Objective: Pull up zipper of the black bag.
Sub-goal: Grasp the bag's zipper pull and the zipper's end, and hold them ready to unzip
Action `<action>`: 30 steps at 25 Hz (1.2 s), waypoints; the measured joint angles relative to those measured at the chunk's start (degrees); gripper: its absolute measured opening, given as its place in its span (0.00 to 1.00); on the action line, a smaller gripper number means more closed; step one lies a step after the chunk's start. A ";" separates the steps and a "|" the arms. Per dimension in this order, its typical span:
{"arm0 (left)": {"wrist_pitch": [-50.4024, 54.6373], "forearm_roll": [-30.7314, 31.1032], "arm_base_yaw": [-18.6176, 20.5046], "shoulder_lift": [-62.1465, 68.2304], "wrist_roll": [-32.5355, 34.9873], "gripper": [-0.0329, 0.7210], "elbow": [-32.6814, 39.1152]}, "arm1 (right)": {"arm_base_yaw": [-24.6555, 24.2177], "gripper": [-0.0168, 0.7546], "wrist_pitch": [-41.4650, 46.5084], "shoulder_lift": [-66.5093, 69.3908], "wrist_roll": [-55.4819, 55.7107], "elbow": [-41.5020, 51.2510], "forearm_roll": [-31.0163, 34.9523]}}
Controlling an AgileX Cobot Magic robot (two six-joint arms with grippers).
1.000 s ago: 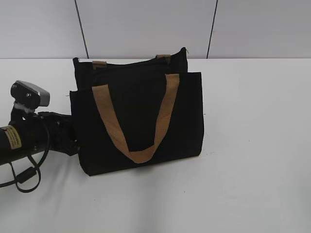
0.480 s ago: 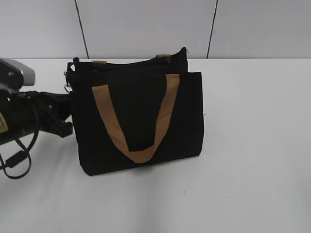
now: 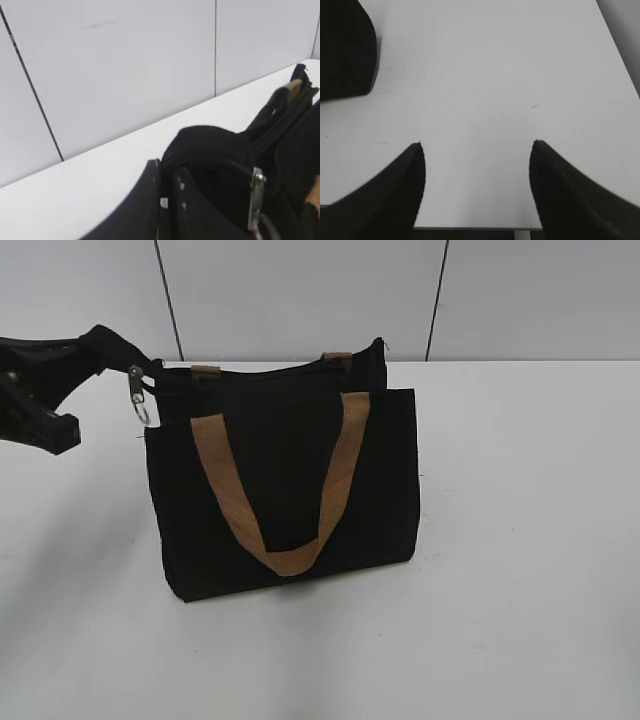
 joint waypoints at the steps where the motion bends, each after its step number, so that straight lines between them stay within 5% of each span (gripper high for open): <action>1: 0.43 0.05 0.00 -0.57 0.00 0.05 0.00 | 0.00 0.68 0.00 0.00 0.00 0.00 0.00; 9: 1.32 0.11 0.00 -1.13 -3.93 0.05 0.00 | 0.00 0.68 0.00 0.00 0.00 0.00 0.07; 14: 1.12 0.15 0.00 -1.13 -8.34 0.05 0.00 | 0.13 0.66 -0.28 0.79 -0.67 0.00 5.82; 21: 0.95 0.53 0.00 -1.13 -13.28 0.05 0.00 | 1.01 0.61 -8.86 17.78 -26.74 -2.25 30.06; 30: 0.84 1.50 -1.52 -1.13 -14.89 0.04 -1.60 | 9.33 0.61 -16.74 44.34 -57.75 -6.14 58.84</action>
